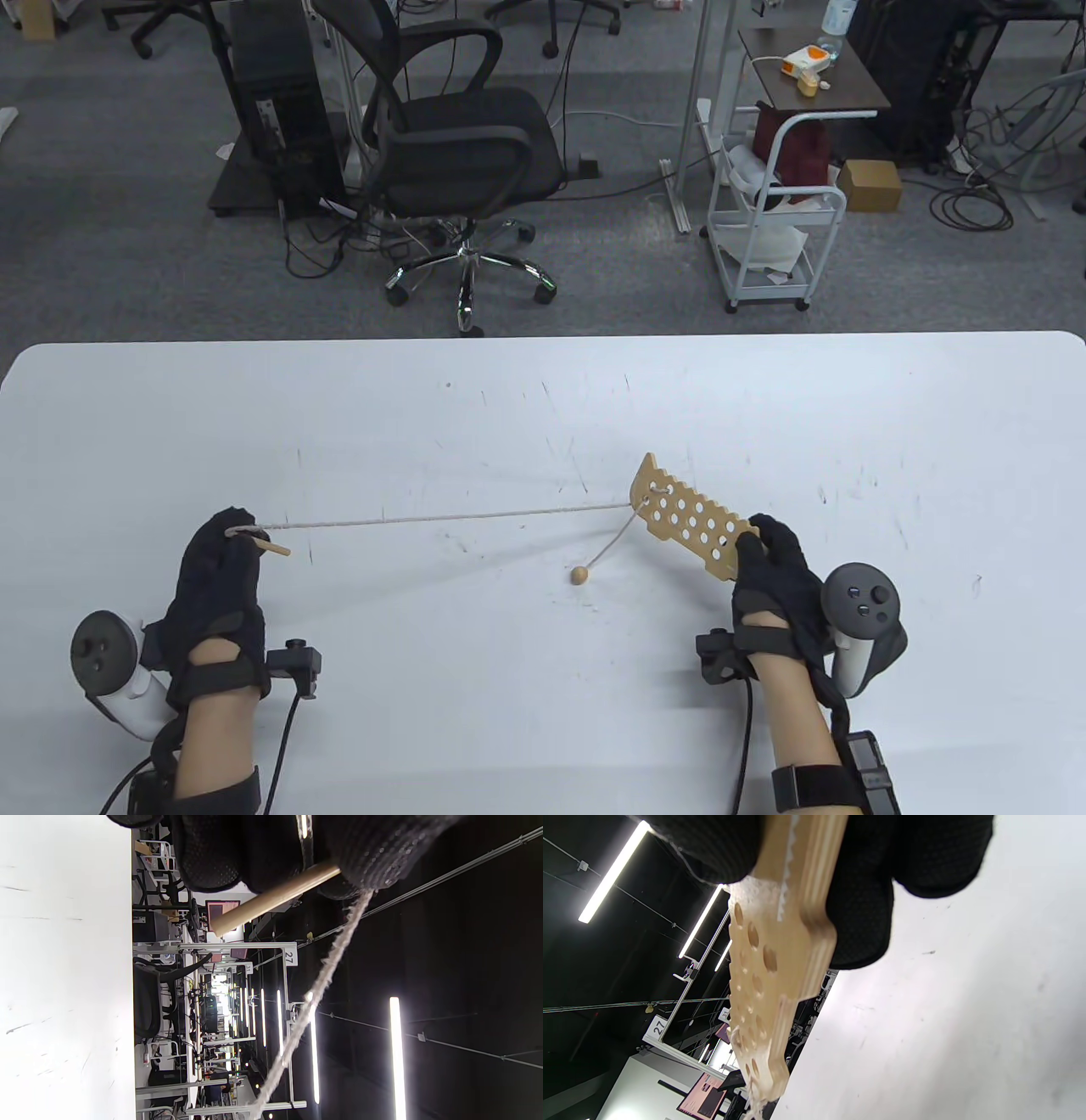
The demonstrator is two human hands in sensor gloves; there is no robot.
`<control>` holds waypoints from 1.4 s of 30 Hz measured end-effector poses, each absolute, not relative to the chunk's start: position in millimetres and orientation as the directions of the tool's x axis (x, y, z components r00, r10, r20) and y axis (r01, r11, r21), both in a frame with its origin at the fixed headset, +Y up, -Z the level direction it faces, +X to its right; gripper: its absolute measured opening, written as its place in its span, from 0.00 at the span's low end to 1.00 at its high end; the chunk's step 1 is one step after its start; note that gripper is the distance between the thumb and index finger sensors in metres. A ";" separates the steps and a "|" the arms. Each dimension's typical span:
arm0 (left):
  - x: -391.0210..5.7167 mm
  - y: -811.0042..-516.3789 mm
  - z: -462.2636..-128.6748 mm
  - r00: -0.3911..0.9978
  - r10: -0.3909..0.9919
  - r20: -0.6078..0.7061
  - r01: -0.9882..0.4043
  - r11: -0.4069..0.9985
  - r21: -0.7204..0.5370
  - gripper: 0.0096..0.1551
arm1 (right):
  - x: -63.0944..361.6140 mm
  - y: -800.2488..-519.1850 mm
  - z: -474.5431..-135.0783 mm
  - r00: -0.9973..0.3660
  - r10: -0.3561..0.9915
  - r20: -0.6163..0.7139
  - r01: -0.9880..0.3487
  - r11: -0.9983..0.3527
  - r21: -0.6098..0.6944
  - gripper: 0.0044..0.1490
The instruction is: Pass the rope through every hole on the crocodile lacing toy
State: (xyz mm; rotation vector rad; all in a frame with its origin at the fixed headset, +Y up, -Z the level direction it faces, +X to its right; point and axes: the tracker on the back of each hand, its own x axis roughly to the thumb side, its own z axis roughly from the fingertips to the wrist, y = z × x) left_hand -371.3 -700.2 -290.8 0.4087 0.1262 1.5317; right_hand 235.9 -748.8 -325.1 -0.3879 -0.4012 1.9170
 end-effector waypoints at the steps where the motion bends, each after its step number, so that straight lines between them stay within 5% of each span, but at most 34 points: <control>1: -371.5 -700.2 -290.8 0.048 0.984 0.174 -0.942 -0.014 0.335 0.25 | 236.7 -748.6 -324.9 -0.366 0.927 -0.081 -0.813 -0.361 -0.458 0.30; 21: -351.1 -705.2 -299.2 0.085 0.982 0.168 -0.964 0.038 0.262 0.26 | 209.5 -737.8 -322.8 -0.373 0.927 0.045 -0.869 -0.332 -0.368 0.30; 42: -312.7 -721.1 -311.6 0.256 0.962 0.093 -0.963 0.246 0.111 0.33 | 166.6 -737.3 -312.7 -0.304 0.946 0.111 -0.943 -0.282 -0.177 0.30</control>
